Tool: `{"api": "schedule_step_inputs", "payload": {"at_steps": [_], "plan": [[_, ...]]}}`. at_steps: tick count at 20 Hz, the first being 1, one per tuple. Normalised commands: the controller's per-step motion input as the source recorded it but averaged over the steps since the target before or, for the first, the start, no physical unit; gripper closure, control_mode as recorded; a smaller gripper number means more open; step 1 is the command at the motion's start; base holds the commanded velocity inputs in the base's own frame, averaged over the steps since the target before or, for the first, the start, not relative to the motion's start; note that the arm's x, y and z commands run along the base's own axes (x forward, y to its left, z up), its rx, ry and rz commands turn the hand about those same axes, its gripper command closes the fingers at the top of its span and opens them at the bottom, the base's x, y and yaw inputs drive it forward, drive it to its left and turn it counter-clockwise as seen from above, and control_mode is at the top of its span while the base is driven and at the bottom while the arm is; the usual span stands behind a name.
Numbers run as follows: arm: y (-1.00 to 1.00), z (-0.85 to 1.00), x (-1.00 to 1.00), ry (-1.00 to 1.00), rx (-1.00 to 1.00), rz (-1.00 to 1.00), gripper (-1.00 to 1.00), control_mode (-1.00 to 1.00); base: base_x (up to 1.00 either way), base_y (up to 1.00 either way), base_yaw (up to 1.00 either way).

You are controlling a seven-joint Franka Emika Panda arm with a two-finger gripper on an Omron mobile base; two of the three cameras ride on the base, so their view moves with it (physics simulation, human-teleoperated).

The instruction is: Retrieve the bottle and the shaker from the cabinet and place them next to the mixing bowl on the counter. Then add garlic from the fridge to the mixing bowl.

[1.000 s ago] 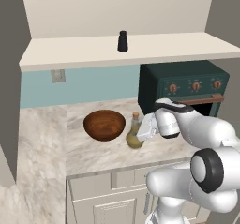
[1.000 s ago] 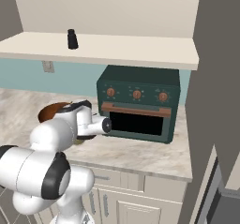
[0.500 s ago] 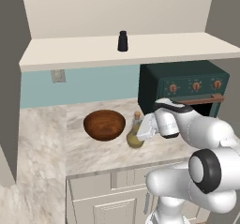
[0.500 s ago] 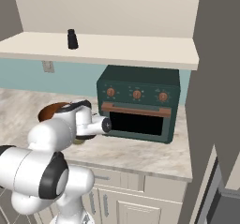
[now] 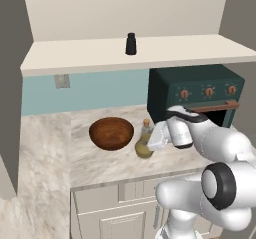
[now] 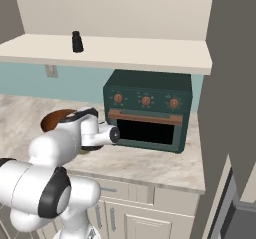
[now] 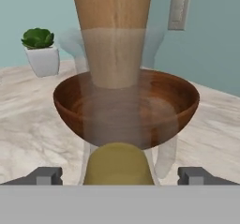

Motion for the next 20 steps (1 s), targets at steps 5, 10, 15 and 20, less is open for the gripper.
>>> {"api": "schedule_step_inputs", "payload": {"at_steps": [5,10,15,20], "plan": [[-0.2,0.29,-0.02,0.01,-0.01,-0.01,-1.0,-1.0,0.0,0.0,0.0],[-0.14,0.69,-0.02,0.12,0.0,-0.07,-1.0,-1.0,0.0,0.0,0.0],[-0.01,0.75,-0.11,0.23,0.0,-0.05,-1.0,-1.0,0.0,0.0,0.0],[0.0,0.55,-0.07,0.15,0.0,-0.11,-1.0,-1.0,0.0,0.0,0.0]]}}
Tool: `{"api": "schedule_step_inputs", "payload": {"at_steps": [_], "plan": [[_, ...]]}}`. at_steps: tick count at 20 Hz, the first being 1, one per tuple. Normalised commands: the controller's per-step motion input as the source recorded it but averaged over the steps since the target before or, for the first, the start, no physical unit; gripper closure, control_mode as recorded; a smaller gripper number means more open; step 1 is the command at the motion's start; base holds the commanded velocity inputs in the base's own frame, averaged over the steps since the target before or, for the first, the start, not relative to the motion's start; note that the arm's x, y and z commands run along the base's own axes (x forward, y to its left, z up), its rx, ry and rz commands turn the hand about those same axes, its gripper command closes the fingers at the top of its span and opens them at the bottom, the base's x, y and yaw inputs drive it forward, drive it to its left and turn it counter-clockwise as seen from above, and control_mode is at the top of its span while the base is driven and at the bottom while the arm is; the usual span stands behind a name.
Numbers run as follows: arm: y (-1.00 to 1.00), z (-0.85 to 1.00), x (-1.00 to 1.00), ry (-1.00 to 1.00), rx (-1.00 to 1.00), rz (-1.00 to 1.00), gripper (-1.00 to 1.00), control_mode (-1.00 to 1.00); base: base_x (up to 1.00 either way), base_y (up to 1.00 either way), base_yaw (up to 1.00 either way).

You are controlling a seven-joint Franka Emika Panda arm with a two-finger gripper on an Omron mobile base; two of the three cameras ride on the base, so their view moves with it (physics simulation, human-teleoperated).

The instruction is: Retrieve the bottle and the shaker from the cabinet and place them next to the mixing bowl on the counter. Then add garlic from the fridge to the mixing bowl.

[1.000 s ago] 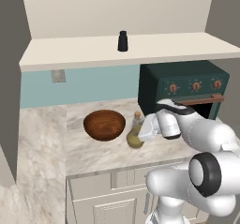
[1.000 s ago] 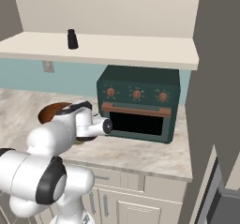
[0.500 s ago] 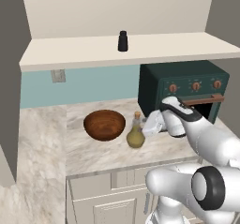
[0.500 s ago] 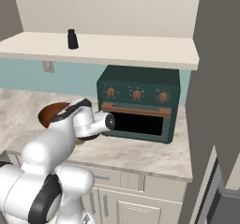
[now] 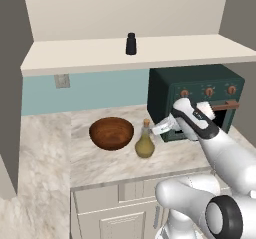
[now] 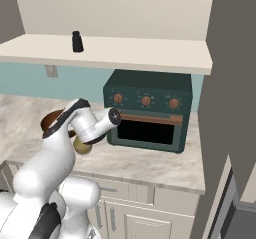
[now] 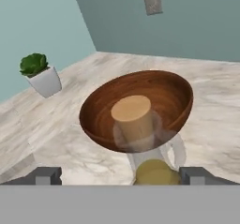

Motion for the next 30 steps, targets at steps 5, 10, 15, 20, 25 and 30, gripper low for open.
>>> {"api": "schedule_step_inputs", "payload": {"at_steps": [5,10,15,20,25,30], "plan": [[0.04,0.19,0.0,0.0,0.0,-0.09,-1.0,-1.0,0.0,0.0,0.0],[0.07,0.34,-0.18,0.0,-0.01,-0.04,-1.0,-1.0,0.0,0.0,0.0],[0.0,0.63,-0.49,0.0,-0.06,-0.08,-1.0,-1.0,0.0,0.0,0.0],[0.0,0.58,-0.58,-0.07,-0.12,-0.09,-1.0,-1.0,0.0,0.0,0.0],[0.07,0.56,-0.38,-0.1,-0.21,-0.14,-1.0,-1.0,0.0,0.0,0.0],[0.11,0.78,-0.42,-0.02,-0.16,-0.19,-1.0,-1.0,0.0,0.0,0.0]]}}
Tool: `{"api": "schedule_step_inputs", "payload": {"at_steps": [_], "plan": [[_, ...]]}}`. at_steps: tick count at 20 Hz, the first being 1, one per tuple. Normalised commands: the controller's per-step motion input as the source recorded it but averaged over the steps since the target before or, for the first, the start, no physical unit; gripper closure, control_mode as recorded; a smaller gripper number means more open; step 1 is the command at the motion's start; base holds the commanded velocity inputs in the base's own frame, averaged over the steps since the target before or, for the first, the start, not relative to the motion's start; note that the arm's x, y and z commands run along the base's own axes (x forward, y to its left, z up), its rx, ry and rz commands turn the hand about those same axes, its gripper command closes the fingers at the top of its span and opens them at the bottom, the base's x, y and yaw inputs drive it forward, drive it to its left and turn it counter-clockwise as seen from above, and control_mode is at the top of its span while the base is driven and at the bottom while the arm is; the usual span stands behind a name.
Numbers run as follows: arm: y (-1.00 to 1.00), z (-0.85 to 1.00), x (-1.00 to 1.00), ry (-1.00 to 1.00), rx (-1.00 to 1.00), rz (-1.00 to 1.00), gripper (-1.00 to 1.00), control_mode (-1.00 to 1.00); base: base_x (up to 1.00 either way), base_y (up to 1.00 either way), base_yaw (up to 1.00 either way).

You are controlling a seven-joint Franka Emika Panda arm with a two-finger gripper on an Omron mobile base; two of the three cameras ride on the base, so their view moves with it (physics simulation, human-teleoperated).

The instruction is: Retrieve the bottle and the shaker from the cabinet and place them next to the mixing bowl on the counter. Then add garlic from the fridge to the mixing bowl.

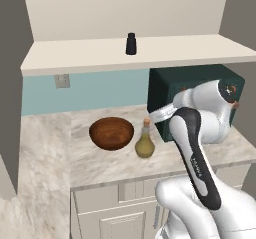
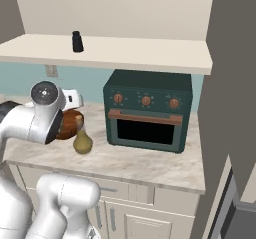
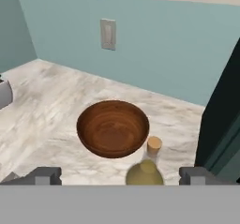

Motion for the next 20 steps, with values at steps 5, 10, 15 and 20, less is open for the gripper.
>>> {"api": "schedule_step_inputs", "payload": {"at_steps": [5,10,15,20], "plan": [[0.36,0.53,-0.1,0.03,-0.06,-0.22,-1.0,-1.0,0.0,0.0,0.0],[0.44,0.06,0.0,-0.07,0.0,-0.07,-1.0,-1.0,0.0,0.0,0.0],[0.15,0.29,0.0,-0.15,0.0,-0.07,-1.0,-1.0,0.0,0.0,0.0],[0.02,0.67,-0.03,-0.13,0.02,-0.05,-1.0,-1.0,0.0,0.0,0.0]]}}
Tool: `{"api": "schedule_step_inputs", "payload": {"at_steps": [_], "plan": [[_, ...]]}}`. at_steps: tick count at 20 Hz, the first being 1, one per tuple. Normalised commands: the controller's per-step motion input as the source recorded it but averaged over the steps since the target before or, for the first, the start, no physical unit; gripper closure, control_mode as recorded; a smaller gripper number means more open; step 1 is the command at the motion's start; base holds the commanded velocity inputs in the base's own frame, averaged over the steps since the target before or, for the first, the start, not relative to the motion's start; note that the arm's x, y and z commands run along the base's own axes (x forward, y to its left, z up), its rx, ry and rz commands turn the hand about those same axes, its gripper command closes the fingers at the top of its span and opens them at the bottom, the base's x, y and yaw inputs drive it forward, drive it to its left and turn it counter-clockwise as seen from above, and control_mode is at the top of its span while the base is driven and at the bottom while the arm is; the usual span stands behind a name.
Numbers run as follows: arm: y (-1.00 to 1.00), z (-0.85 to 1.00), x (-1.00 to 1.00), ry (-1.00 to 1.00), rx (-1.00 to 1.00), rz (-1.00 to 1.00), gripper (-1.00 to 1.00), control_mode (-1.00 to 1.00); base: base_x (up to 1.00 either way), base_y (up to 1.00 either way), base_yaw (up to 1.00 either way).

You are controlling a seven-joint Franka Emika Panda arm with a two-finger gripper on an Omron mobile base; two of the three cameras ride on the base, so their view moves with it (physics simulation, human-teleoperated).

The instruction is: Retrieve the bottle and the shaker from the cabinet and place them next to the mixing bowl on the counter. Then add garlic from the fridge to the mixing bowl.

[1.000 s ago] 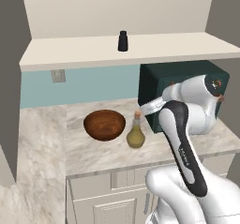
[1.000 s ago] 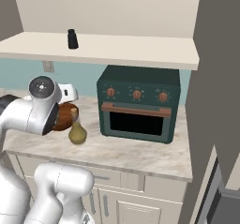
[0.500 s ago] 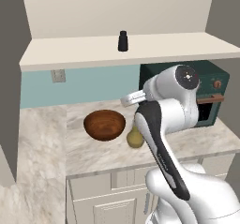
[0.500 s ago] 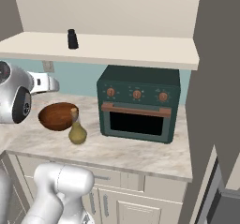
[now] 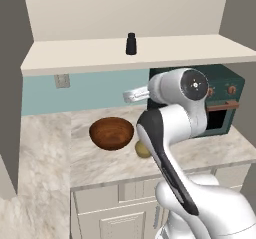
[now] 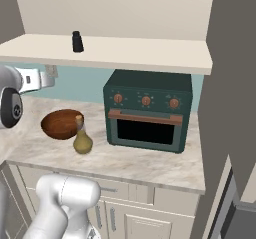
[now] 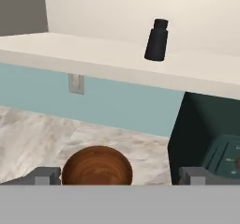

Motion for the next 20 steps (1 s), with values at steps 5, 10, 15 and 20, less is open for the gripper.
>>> {"api": "schedule_step_inputs", "payload": {"at_steps": [5,10,15,20], "plan": [[0.0,0.63,-0.04,-0.03,0.04,0.0,-1.0,-1.0,0.0,0.0,0.0],[-0.06,0.35,-0.01,0.0,0.04,0.06,-1.0,-1.0,0.0,0.0,0.0],[-0.28,0.02,0.24,-0.04,0.03,0.09,-1.0,-1.0,0.0,0.0,0.0],[-0.47,0.25,0.31,0.09,0.0,0.07,-1.0,-1.0,0.0,0.0,0.0]]}}
